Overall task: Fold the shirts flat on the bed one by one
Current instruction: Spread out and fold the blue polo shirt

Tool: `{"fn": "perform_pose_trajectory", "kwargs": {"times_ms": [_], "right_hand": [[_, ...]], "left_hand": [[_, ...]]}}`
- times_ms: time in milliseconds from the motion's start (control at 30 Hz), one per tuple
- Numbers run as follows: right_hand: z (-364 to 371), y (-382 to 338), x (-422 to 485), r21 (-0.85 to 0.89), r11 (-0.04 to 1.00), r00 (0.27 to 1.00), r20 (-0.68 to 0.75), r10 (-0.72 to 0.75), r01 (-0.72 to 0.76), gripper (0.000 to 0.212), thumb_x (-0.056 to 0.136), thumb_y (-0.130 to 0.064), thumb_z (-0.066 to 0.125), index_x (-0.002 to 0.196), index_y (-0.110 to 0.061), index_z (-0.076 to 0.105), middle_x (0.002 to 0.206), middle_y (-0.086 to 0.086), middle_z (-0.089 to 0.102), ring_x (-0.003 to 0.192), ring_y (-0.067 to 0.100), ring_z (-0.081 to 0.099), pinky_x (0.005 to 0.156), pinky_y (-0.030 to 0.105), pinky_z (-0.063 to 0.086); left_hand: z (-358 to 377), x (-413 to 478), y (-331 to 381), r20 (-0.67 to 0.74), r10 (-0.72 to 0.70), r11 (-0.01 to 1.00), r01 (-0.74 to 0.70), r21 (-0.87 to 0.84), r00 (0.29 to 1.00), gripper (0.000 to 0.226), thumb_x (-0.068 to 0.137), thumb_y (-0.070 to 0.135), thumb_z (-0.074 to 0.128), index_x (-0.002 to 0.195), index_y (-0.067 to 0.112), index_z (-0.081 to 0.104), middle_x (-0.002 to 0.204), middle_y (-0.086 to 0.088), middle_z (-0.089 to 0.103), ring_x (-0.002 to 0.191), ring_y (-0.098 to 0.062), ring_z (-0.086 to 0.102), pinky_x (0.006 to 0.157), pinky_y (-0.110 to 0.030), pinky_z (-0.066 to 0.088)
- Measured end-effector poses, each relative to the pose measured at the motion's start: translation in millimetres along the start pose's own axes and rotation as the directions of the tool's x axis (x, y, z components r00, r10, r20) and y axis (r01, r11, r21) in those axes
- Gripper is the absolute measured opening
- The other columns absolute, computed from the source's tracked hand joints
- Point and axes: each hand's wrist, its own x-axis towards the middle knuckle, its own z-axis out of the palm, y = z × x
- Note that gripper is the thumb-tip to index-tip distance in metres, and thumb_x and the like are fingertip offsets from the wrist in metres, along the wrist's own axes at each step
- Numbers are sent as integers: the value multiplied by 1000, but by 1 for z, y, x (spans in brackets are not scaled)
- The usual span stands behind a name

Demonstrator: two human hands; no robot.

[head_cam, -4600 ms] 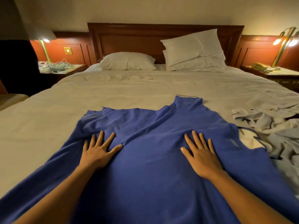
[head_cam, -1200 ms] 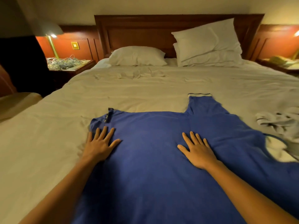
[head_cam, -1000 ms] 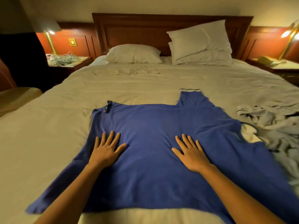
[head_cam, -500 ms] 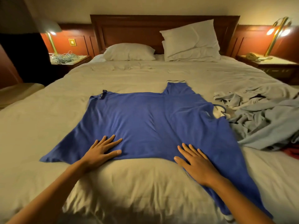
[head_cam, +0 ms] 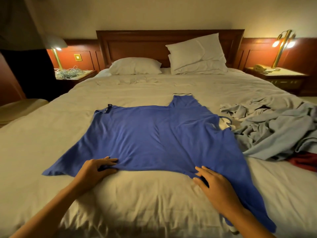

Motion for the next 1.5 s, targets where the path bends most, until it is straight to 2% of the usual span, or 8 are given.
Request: {"fn": "perform_pose_trajectory", "kwargs": {"times_ms": [133,300,467,667,800,1000,1300,1500], "right_hand": [[-20,3,11,65,997,993,-111,-37,45,16,85,-26,77,75,-19,66,69,-11,67,66,7,64,63,30,47],[-62,5,72,204,978,984,180,-3,-34,22,90,-26,72,70,-29,63,60,-7,63,55,7,56,60,23,45],[-90,15,188,-111,992,626,770,125,-61,8,95,-25,65,101,-22,71,96,0,66,86,10,54,82,27,43],[-70,1,296,-163,970,964,164,207,-181,32,99,-17,55,131,-16,60,135,13,58,118,29,57,101,36,44],[-31,28,265,-200,922,934,67,351,-332,56,99,-54,46,151,-36,33,153,11,36,136,38,39,108,50,37],[-8,83,188,-328,869,927,-74,368,-371,88,76,-79,45,150,-30,39,141,18,51,127,40,48,101,50,40],[0,73,167,-599,734,946,-159,284,-321,50,93,-44,63,126,-7,60,112,21,64,102,41,59,84,48,45],[-26,83,187,-210,924,947,-108,304,-321,17,101,-14,50,115,-5,54,99,22,65,95,41,62,76,45,48]], "left_hand": [[-33,-4,-19,-13,-7,996,8,84,1000,23,76,15,84,94,28,80,104,23,74,104,5,66,96,-24,48],[-81,19,-44,-27,-105,979,108,170,994,17,70,21,89,71,31,76,72,10,73,66,0,65,63,-14,46],[-120,89,-46,32,-161,936,142,323,986,13,78,27,83,70,33,74,67,16,71,66,1,65,66,-17,45],[-120,183,-51,-166,-251,787,301,540,954,26,86,46,72,109,37,67,118,-9,65,99,-31,61,81,-39,48],[-88,196,-77,-182,-474,720,499,482,861,84,73,78,65,143,41,38,126,-10,45,107,-37,54,92,-48,46],[-56,178,-97,-291,-545,641,614,460,786,95,72,85,57,150,41,25,132,-17,48,118,-42,50,99,-50,40],[-39,161,-81,-297,-323,826,421,375,899,63,90,37,71,144,22,43,121,-23,65,102,-45,63,80,-45,48],[-46,158,-76,-288,-284,859,376,348,915,53,91,32,70,139,24,50,114,-24,68,97,-44,64,76,-43,47]]}}
